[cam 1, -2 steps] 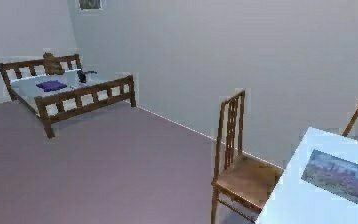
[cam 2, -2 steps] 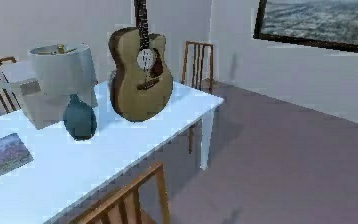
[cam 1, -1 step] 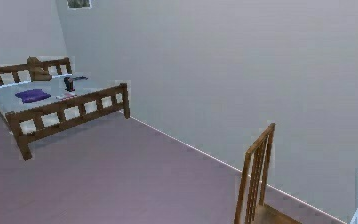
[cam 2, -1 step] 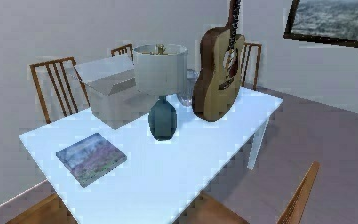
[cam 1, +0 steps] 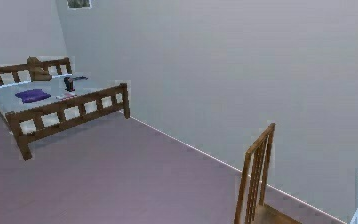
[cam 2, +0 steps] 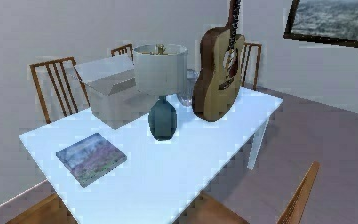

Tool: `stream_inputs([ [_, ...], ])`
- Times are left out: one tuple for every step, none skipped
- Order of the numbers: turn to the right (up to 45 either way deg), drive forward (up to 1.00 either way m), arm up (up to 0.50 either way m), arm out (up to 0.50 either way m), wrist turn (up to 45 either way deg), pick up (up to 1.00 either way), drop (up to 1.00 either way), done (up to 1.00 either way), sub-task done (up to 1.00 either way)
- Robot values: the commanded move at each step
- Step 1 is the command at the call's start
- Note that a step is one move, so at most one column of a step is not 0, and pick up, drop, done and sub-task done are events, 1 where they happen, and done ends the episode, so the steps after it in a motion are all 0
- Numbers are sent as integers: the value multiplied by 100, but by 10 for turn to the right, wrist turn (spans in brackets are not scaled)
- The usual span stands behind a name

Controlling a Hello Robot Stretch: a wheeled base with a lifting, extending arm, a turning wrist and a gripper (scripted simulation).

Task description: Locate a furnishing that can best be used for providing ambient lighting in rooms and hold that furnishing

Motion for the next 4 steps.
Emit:
stream_inputs([
  [0,0,38,0,0,0,0,0,0],
  [0,0,0,50,0,0,0,0,0],
  [0,0,0,0,450,0,0,0,0],
  [0,0,0,0,450,0,0,0,0],
])
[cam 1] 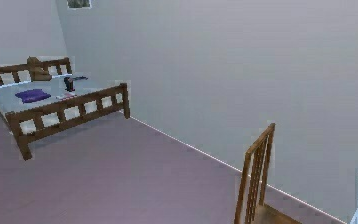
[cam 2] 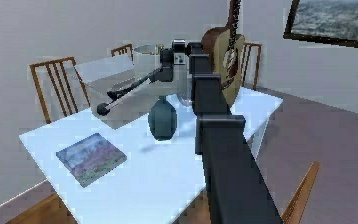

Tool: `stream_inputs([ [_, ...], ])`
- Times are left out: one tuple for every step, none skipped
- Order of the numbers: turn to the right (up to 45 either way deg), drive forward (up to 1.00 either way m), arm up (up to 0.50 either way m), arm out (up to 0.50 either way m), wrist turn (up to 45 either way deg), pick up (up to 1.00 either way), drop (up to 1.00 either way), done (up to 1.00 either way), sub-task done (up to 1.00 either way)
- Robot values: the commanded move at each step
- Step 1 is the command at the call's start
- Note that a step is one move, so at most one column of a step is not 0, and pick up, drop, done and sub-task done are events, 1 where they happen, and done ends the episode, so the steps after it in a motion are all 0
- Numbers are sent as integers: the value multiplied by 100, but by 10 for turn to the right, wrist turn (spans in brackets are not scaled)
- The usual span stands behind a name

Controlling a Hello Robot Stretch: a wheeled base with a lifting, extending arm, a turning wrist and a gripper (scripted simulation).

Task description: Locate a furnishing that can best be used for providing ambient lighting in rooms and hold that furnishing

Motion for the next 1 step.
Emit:
stream_inputs([
  [0,0,0,0,450,0,0,0,0],
])
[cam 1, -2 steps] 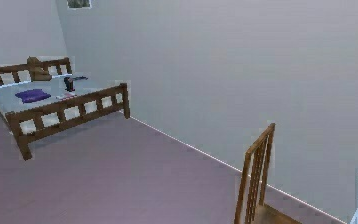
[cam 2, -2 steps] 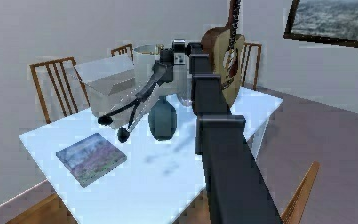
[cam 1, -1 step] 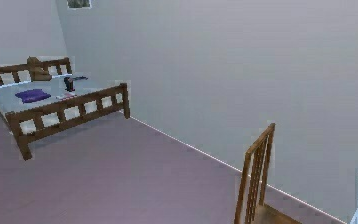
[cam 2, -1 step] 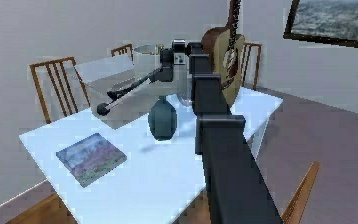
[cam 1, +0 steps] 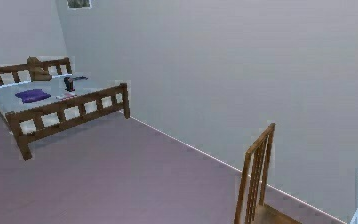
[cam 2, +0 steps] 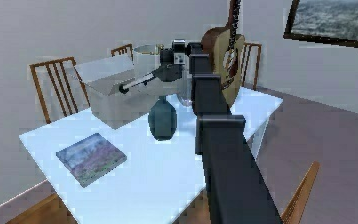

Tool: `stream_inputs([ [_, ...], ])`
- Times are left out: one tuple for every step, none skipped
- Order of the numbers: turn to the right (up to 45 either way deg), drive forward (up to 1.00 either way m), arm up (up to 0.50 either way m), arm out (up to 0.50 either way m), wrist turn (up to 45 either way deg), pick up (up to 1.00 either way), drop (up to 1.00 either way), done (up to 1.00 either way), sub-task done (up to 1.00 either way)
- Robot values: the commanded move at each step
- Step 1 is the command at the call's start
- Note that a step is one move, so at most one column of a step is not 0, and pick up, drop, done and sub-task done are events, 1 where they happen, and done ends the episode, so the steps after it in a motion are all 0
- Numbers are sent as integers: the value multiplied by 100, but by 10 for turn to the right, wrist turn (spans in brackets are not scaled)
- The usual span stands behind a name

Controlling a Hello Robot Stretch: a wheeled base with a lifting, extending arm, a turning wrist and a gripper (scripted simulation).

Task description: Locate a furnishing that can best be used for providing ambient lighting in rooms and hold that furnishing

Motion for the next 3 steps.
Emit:
stream_inputs([
  [0,0,0,0,300,0,0,0,0],
  [0,0,0,0,0,100,0,0,0],
  [0,0,0,0,0,0,0,100,0],
])
